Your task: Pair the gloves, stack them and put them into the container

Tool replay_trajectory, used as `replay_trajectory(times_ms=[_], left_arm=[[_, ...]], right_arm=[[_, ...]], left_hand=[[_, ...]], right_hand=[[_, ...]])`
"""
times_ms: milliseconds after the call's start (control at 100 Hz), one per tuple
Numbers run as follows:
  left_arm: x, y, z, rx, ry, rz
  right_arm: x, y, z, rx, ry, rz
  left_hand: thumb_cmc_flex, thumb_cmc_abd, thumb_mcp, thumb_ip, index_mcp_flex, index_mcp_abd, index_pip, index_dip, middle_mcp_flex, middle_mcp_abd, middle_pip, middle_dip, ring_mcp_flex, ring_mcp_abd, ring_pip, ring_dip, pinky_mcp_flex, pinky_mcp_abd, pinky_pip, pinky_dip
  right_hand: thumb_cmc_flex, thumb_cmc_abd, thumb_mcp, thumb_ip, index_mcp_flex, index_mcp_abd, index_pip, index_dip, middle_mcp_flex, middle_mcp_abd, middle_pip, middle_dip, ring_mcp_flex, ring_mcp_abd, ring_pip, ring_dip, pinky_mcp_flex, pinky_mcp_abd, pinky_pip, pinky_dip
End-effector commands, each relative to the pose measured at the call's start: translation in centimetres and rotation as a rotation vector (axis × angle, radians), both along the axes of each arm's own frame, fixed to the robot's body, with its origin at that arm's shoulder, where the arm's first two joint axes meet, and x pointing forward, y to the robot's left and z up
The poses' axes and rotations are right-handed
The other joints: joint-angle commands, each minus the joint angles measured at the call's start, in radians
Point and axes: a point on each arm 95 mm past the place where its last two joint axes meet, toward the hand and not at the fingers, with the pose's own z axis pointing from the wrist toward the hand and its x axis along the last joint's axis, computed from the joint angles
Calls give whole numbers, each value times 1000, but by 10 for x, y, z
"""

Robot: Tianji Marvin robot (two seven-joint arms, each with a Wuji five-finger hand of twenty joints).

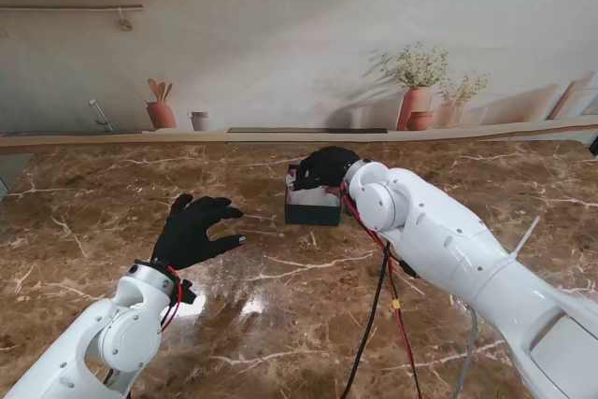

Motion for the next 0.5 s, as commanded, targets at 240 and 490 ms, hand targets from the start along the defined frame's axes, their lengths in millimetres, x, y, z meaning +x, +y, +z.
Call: replay_trajectory(times_ms=[240,490], left_arm=[[1,-10,3,-46,-2,-30],[2,-21,4,-137,8,-67]], right_arm=[[-47,-27,2,169,-135,-37],[-100,-53,-10,330,-239,-28]], left_hand=[[30,46,-58,27,-25,26,-26,-9,-45,13,-8,-8,-34,-34,-17,-11,25,-118,109,-85],[73,176,-369,59,-64,86,-115,-56,-79,9,-17,-34,-44,-52,-22,-77,63,-223,253,-369]], right_hand=[[-52,8,1,48,-40,-1,-26,15,-34,-30,-22,7,-69,-6,-36,13,-81,-7,-96,-3],[-86,33,2,49,-127,48,-112,-15,-136,-34,-92,-56,-188,-45,-133,-62,-173,-59,-274,-92]])
